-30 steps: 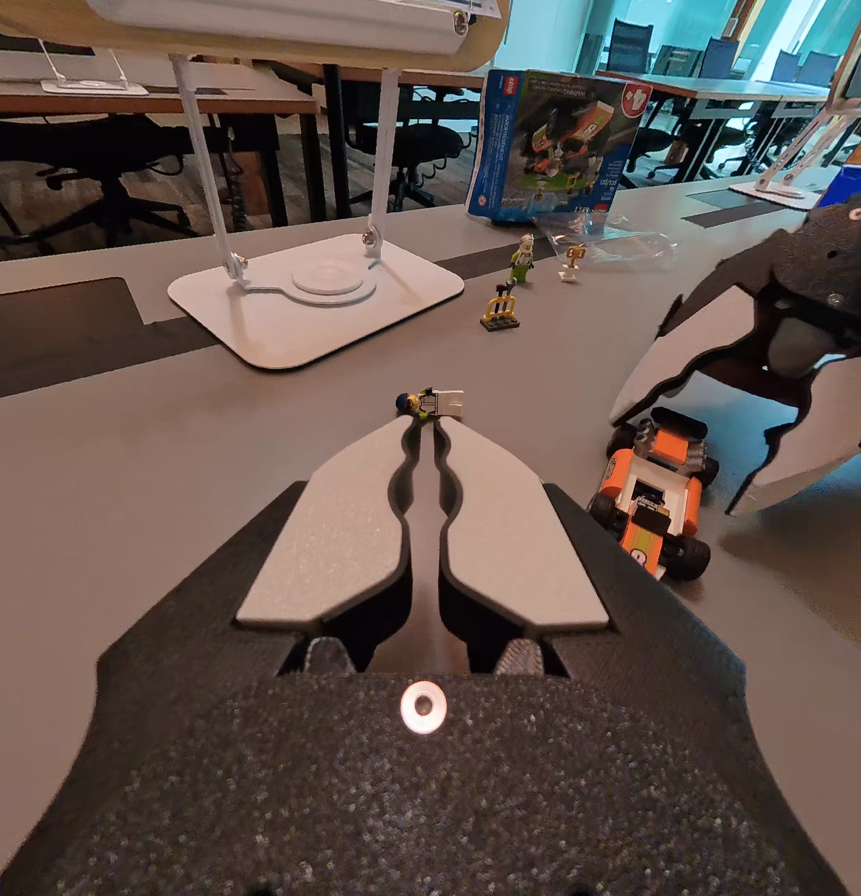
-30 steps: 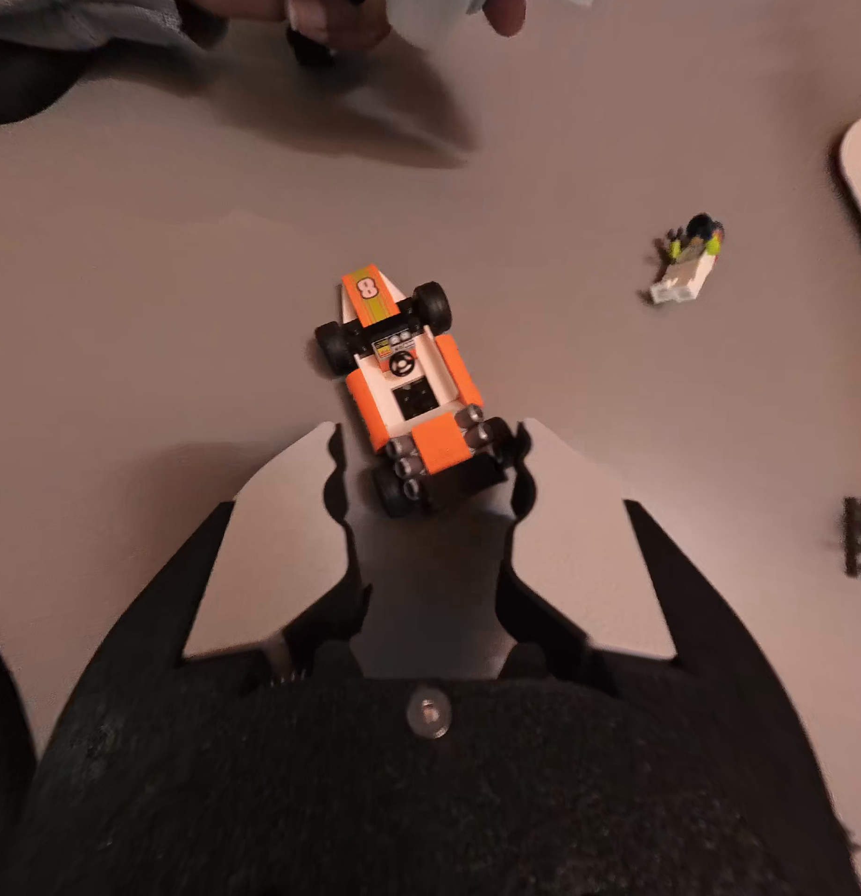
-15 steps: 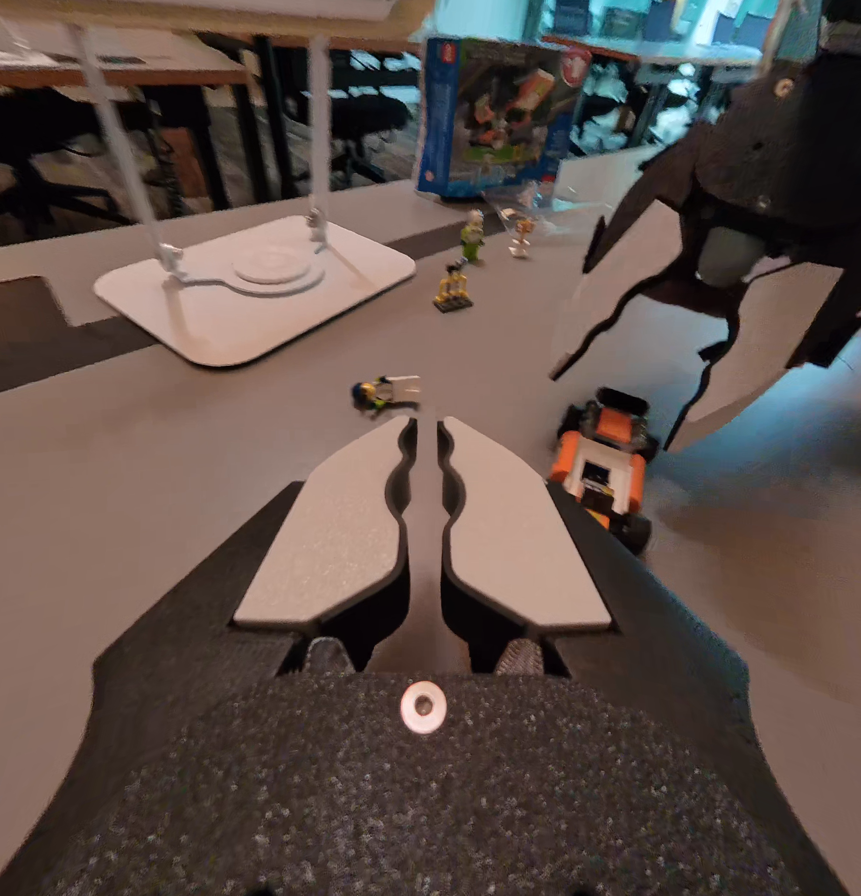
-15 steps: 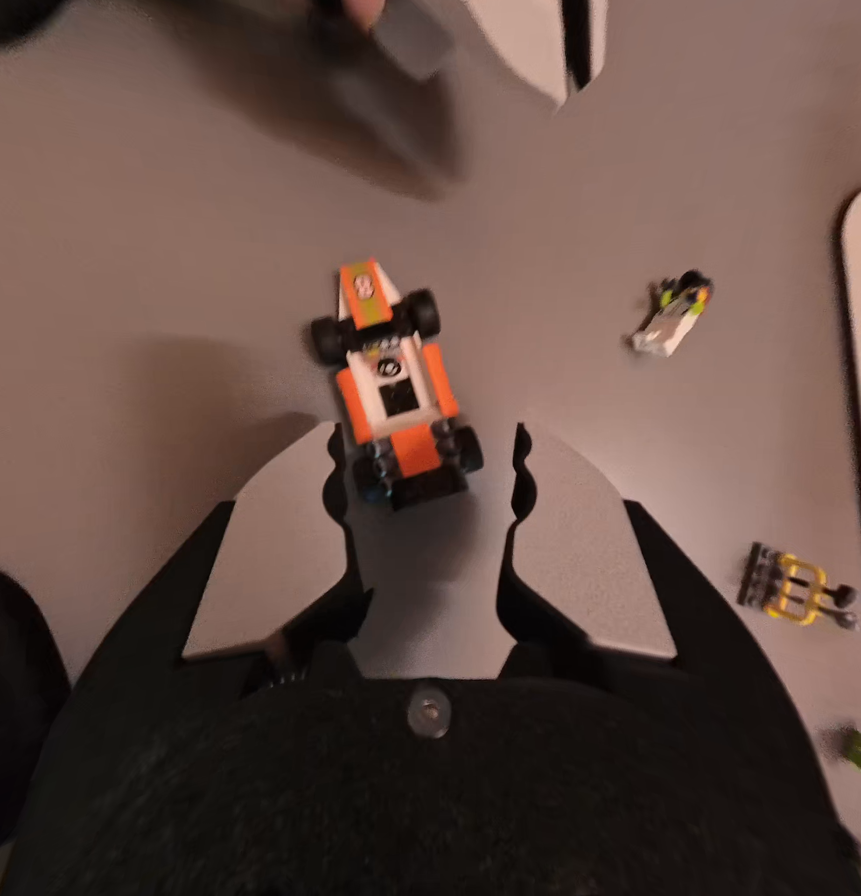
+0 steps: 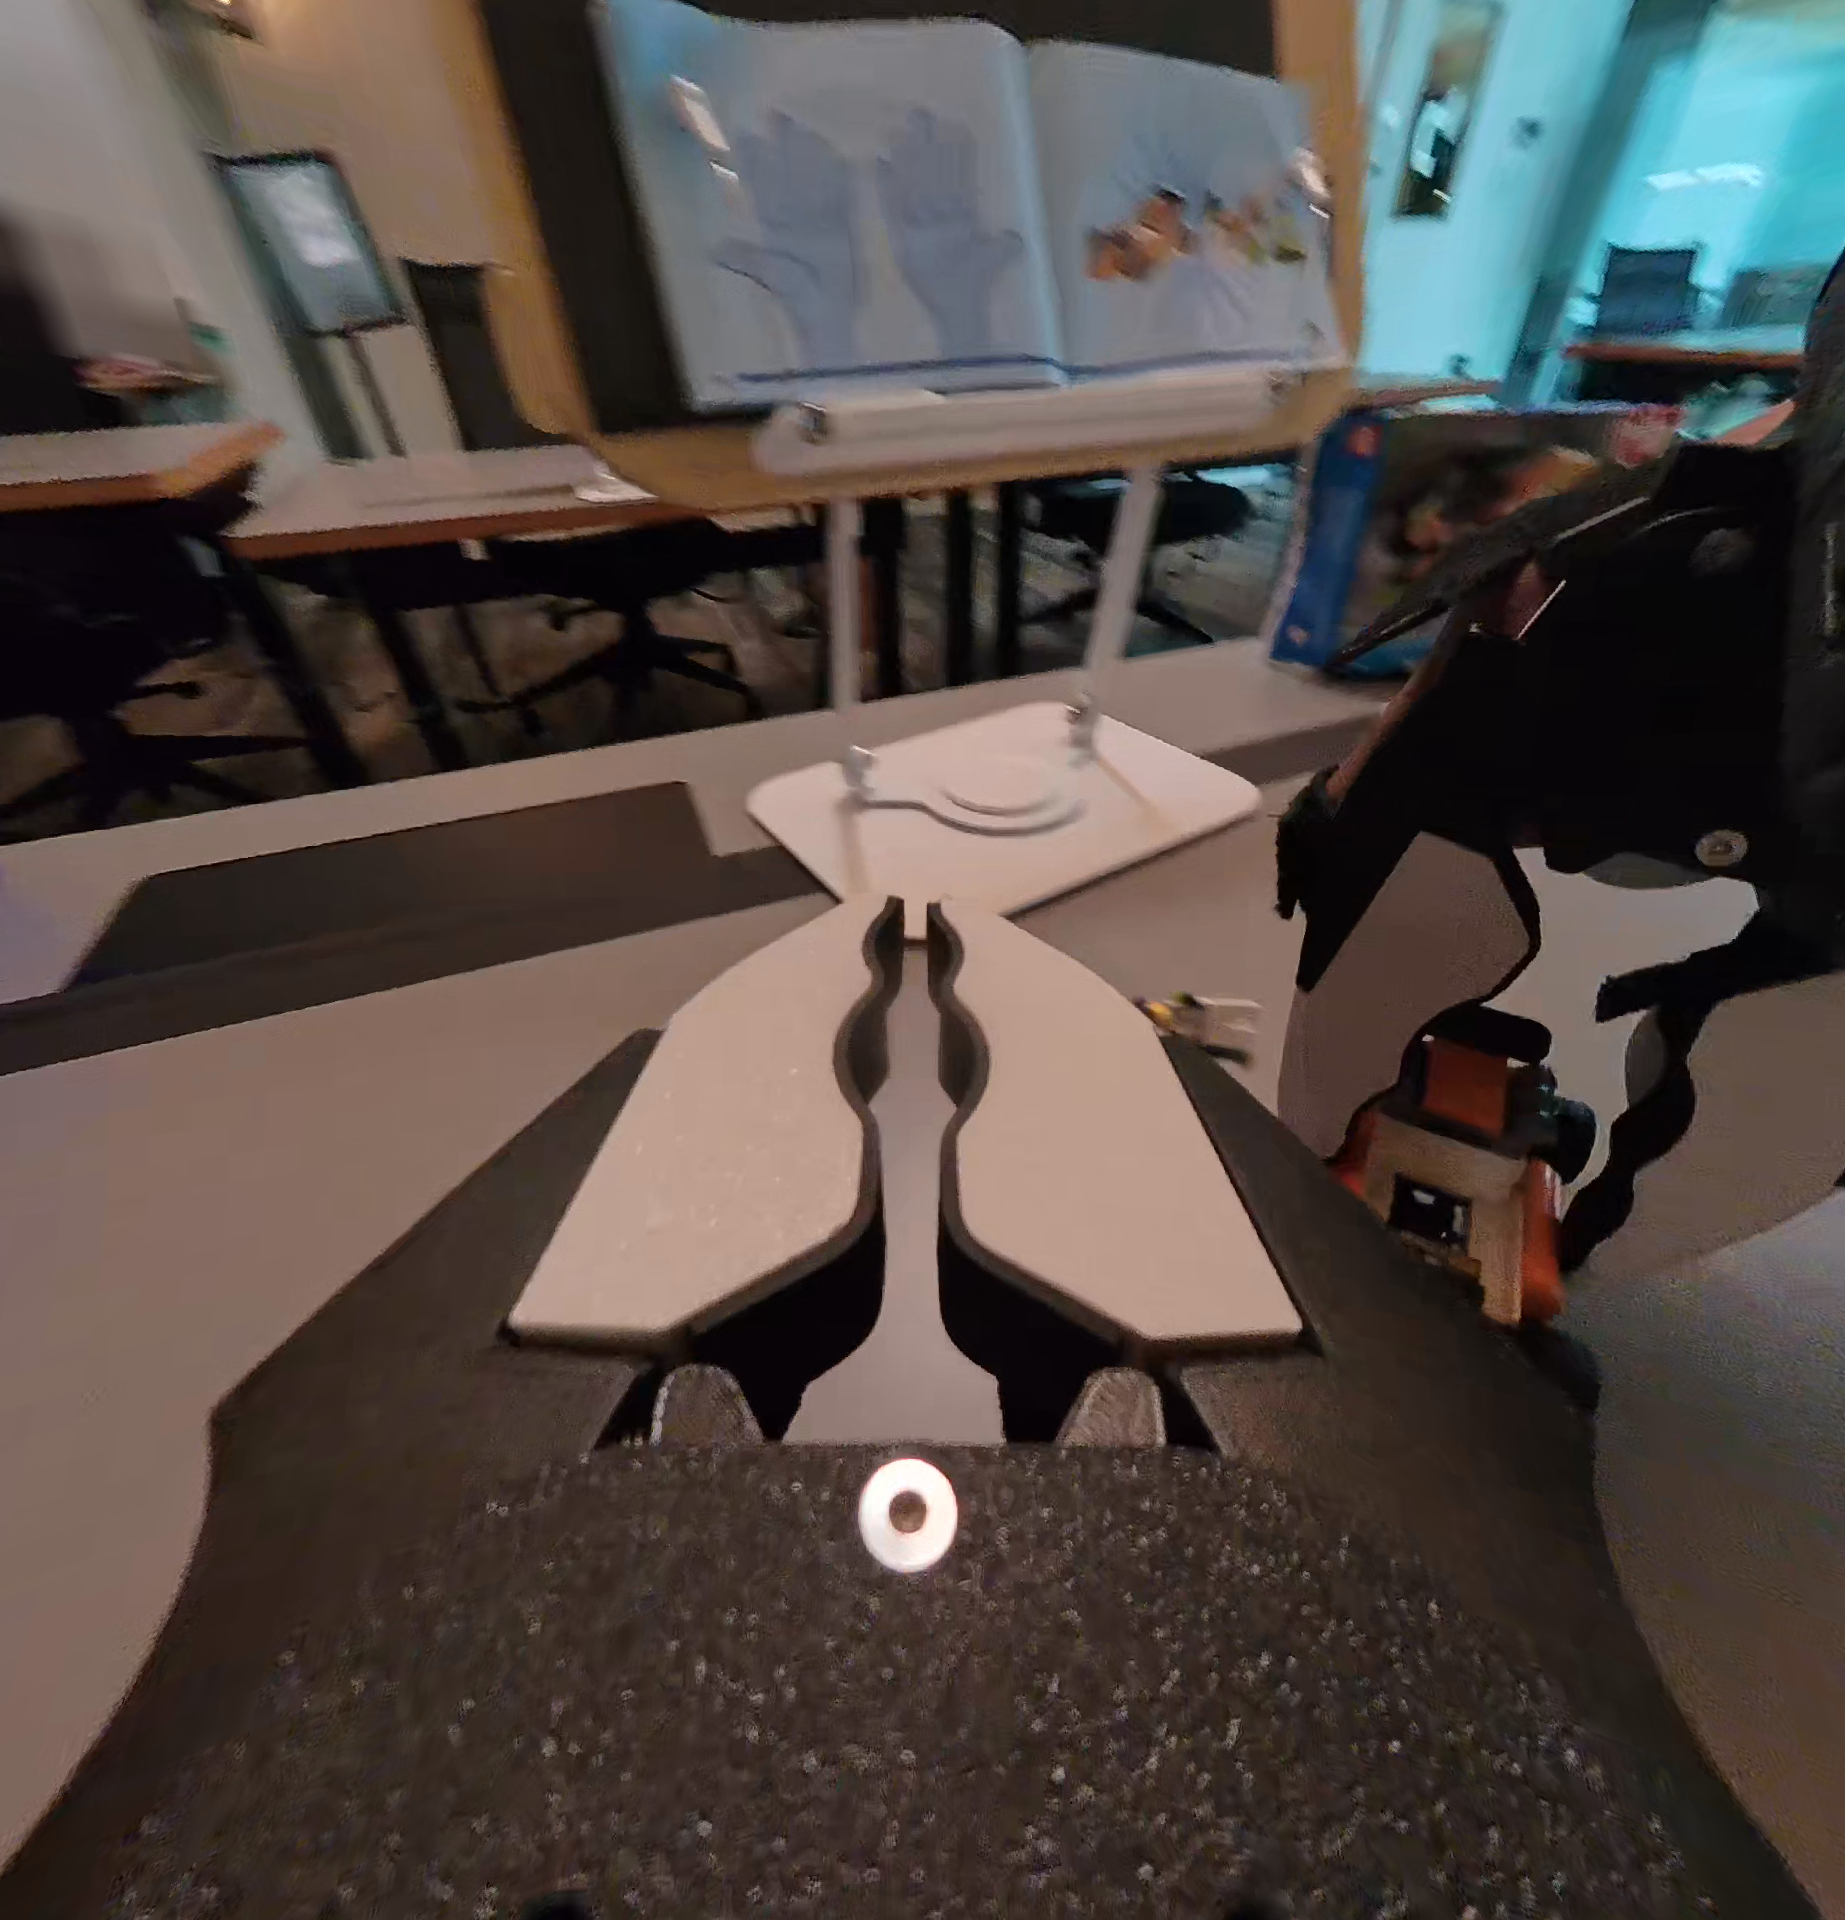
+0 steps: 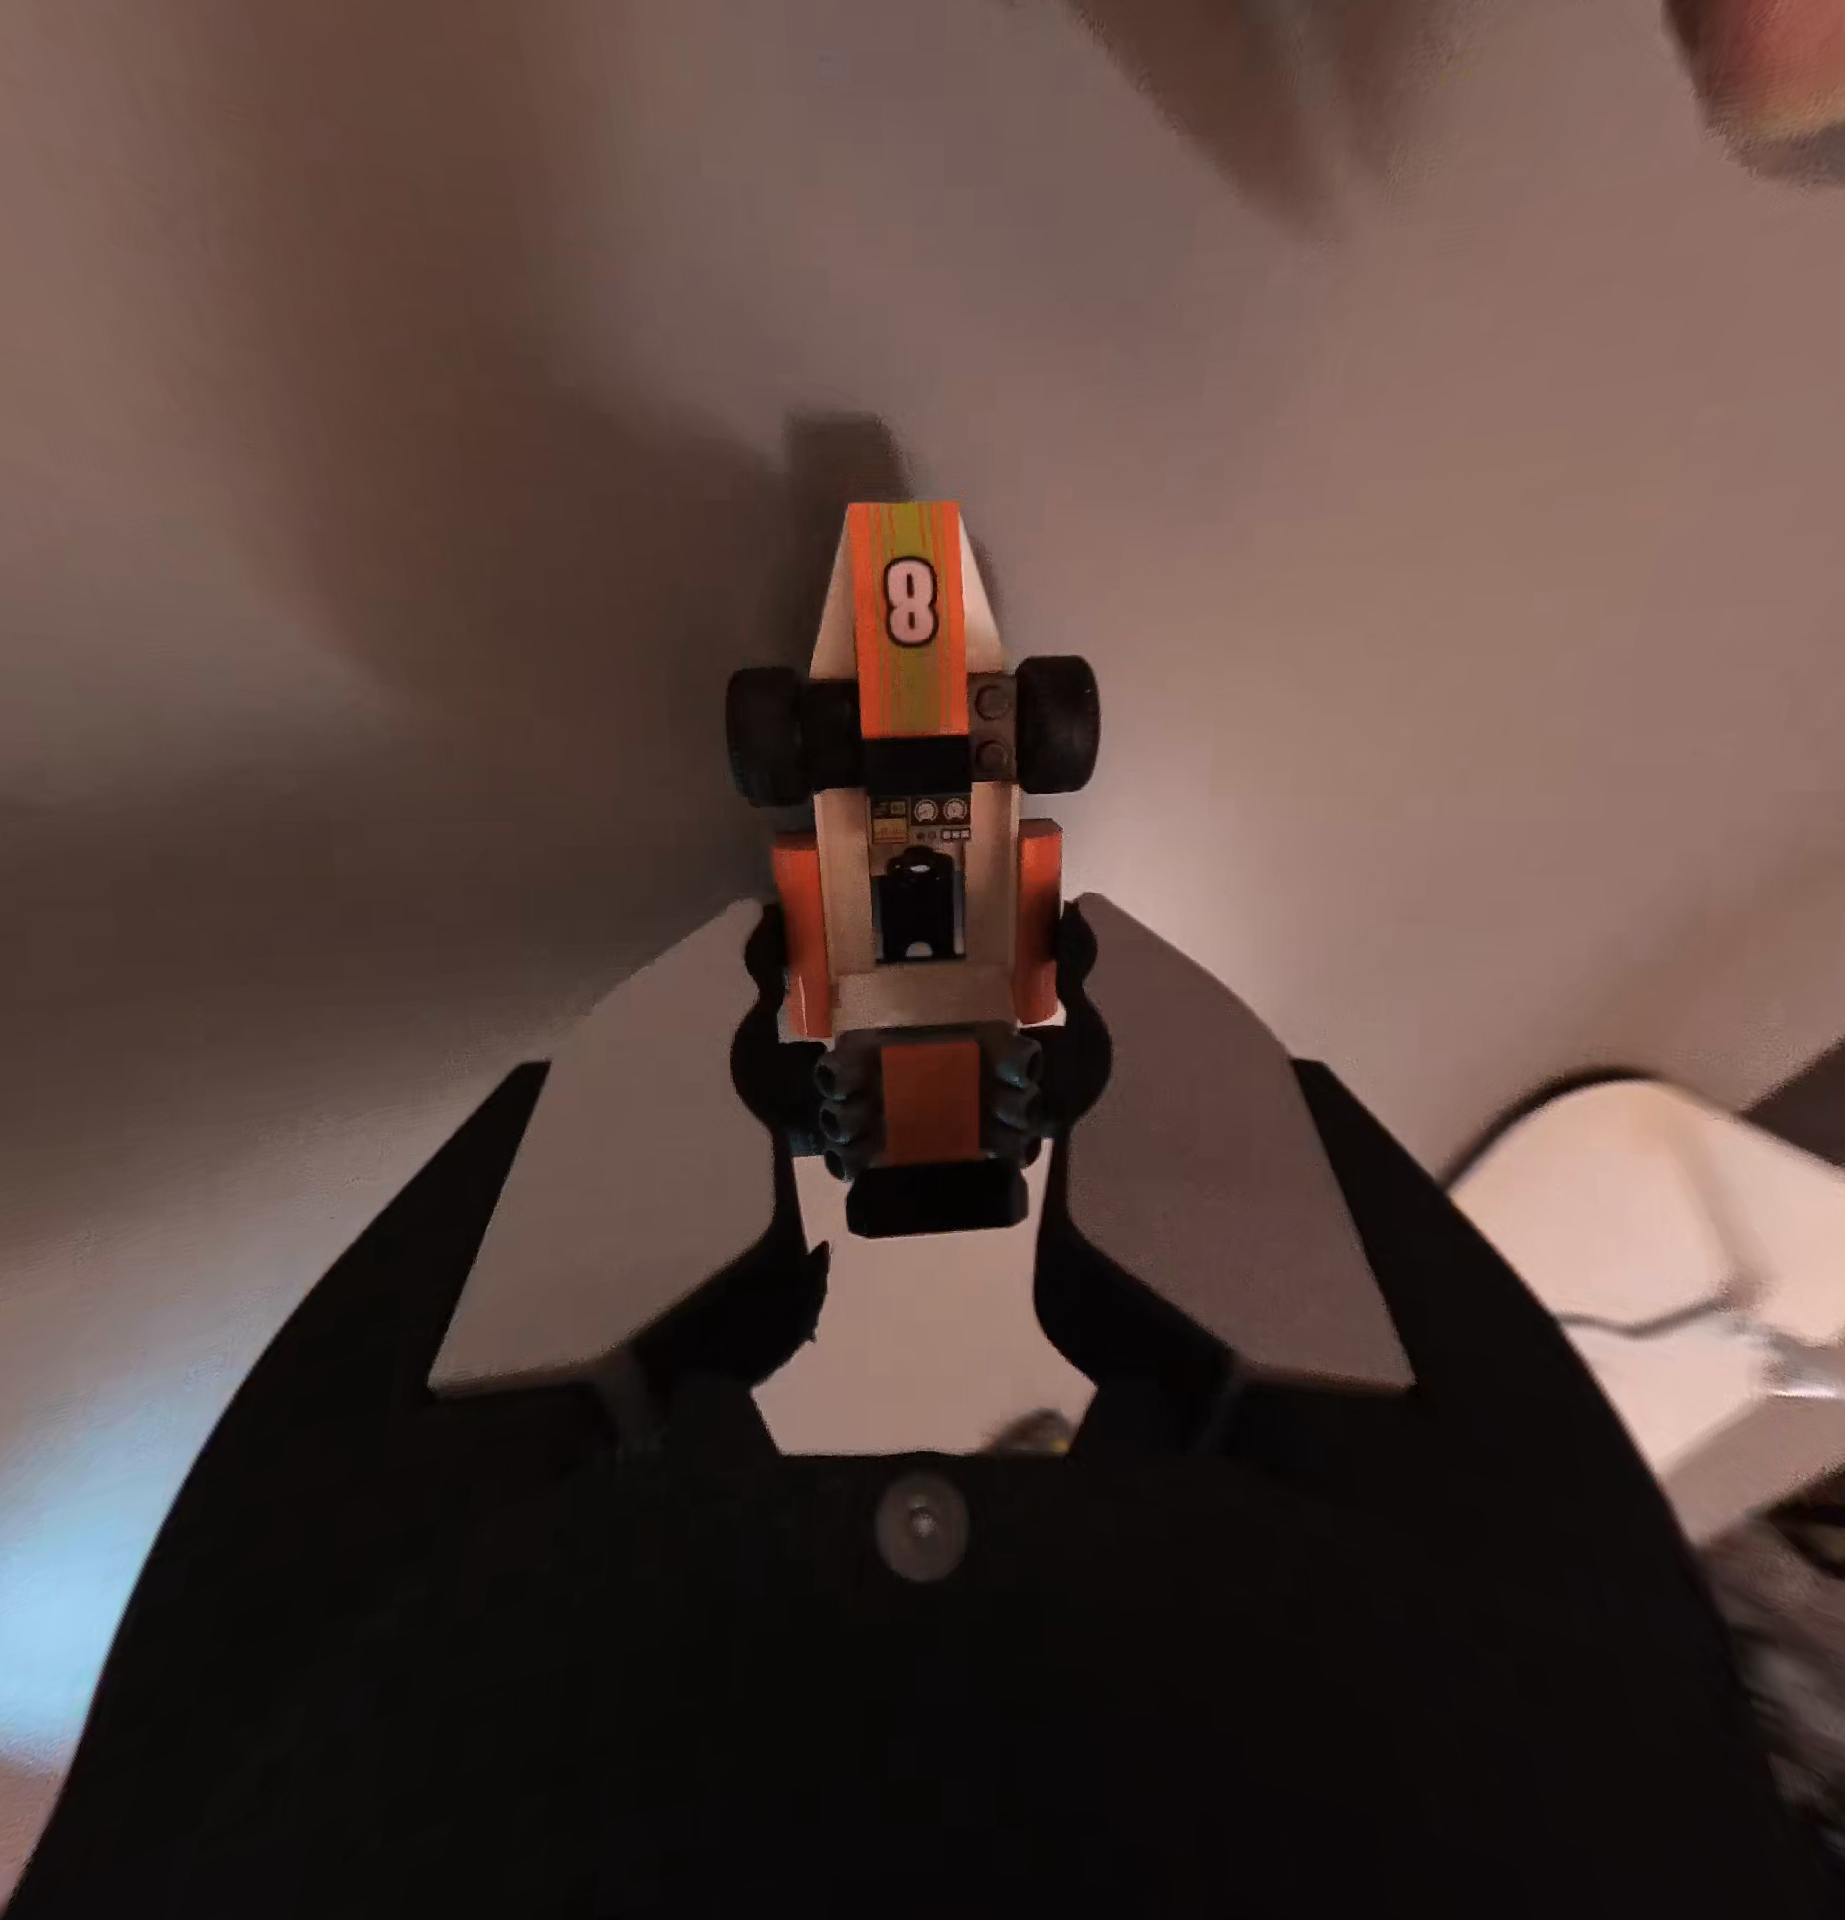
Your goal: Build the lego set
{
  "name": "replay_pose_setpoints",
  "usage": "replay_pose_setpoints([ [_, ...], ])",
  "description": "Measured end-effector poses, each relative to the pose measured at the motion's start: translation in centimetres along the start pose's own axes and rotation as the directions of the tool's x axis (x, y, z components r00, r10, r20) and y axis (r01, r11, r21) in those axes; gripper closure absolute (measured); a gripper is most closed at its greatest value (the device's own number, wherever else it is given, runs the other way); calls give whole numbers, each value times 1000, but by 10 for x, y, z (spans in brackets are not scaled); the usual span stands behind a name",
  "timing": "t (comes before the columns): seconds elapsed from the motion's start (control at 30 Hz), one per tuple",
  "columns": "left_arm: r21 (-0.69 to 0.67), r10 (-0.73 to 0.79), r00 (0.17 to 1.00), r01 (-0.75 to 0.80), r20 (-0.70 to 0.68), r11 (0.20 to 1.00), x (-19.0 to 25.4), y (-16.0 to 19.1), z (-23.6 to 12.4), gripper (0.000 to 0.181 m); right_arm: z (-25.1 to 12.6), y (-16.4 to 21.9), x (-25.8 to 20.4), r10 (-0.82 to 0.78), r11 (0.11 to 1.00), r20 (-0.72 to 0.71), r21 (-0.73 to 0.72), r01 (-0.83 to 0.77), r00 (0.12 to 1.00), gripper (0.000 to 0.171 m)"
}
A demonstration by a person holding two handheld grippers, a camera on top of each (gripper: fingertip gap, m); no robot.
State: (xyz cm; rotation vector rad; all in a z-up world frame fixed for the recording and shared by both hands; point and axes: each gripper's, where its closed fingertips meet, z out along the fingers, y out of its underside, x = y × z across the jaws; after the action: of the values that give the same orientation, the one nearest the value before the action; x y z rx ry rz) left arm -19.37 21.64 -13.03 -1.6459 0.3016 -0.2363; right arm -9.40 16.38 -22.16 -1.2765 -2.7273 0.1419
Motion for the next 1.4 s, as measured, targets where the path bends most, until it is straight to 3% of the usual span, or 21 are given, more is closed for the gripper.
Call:
replay_pose_setpoints([
  [0.13,27,-55,992,53,111,998,-32,0,-5,180,5,-12,36,-119,991,12,-53,120,993,120],
  [0.3,59,-144,980,137,139,989,-51,-1,-6,179,34,-10,39,-210,973,61,-89,215,976,120],
  [0.4,55,-163,978,157,133,986,-52,2,-2,178,25,-11,47,-152,984,15,-88,153,988,106],
  [0.53,49,-159,981,154,114,987,-46,3,0,178,-29,-17,67,98,985,-85,147,-85,992,109],
  [0.63,41,-144,986,140,90,989,-39,2,3,178,-62,8,83,335,903,-149,333,-271,931,115],
  [0.77,23,-105,993,104,54,994,-26,4,6,179,-75,61,81,581,752,-172,486,-445,795,119],
  [1.0,-6,-91,996,91,2,996,-13,10,10,179,-68,168,50,781,613,-294,525,-590,551,130],
  [1.3,-42,-66,997,64,-45,997,-1,19,13,180,-16,209,39,805,589,-262,455,-668,532,135],
  [1.4,-45,-82,996,80,-46,996,-4,20,11,180,-12,209,42,816,567,-222,487,-664,534,151],
])
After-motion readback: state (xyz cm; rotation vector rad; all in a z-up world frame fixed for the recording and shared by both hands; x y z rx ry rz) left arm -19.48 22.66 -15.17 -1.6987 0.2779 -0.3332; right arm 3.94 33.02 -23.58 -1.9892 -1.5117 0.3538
